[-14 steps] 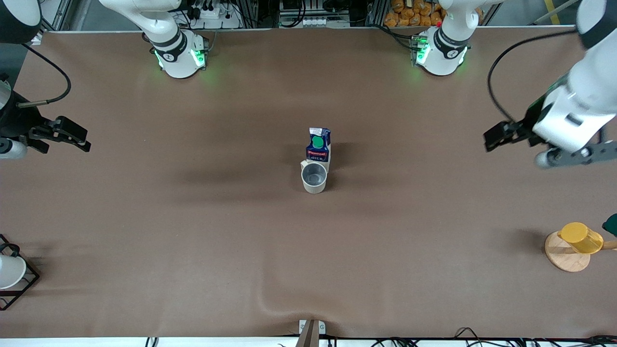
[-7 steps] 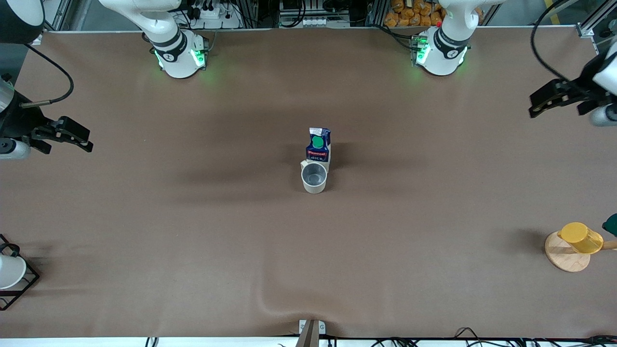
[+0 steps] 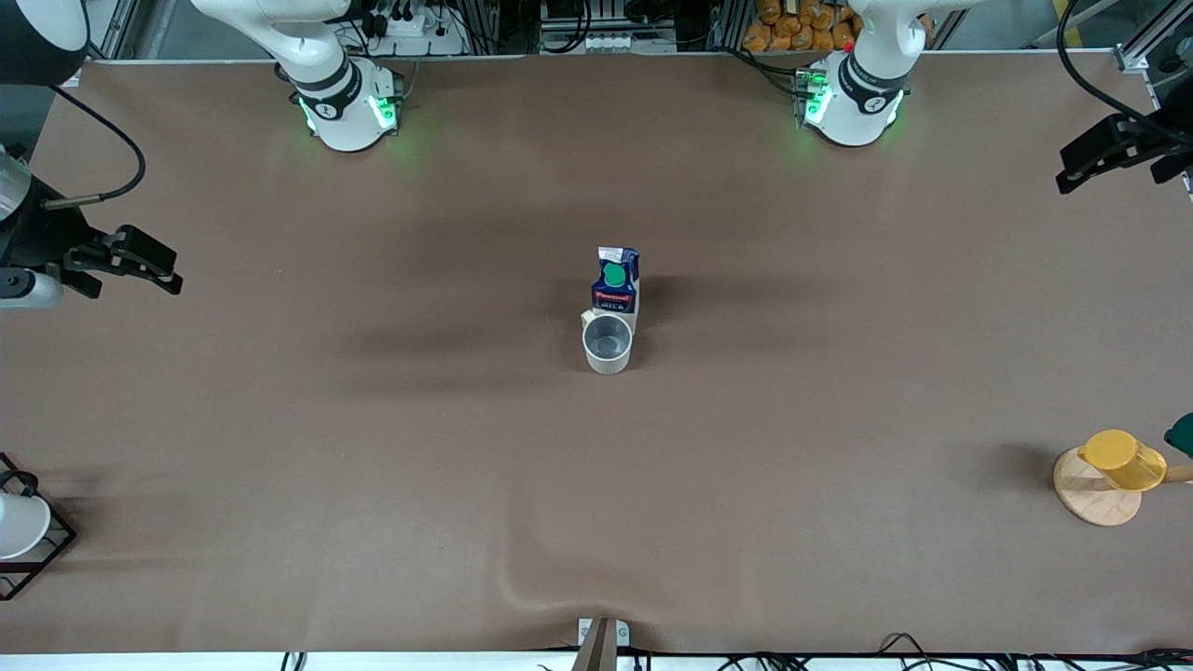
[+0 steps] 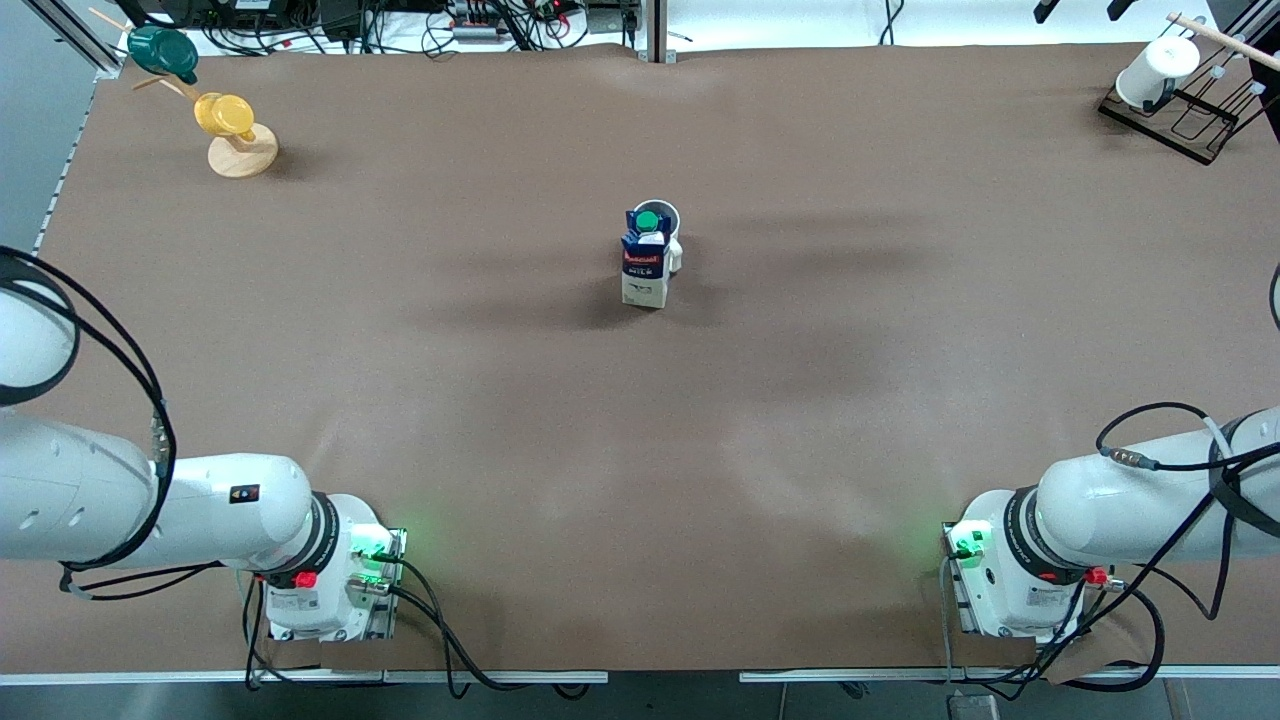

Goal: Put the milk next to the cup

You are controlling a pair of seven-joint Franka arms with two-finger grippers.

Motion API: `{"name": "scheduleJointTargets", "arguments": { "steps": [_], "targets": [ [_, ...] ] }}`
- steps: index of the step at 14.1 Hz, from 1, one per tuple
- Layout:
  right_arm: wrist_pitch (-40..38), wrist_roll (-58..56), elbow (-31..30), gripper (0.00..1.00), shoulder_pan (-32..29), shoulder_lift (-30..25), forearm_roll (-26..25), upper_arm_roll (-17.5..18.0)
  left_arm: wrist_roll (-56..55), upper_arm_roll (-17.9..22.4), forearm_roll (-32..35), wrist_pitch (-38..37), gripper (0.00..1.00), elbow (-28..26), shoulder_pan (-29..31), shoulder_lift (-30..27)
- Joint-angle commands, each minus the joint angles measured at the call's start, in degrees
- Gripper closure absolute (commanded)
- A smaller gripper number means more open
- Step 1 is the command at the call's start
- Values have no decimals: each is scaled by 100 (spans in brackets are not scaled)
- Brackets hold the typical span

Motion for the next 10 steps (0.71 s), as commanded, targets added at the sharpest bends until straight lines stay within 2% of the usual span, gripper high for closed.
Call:
{"name": "scheduleJointTargets", "arguments": {
  "steps": [1, 10],
  "targets": [
    [62, 0, -83, 0, 34, -62, -42, -27, 104, 358, -90, 218, 0, -487, -391, -339],
    [53, 0, -91, 0, 34, -62, -33, -27, 113, 402, -28, 210, 0, -480, -497, -322]
  ]
}}
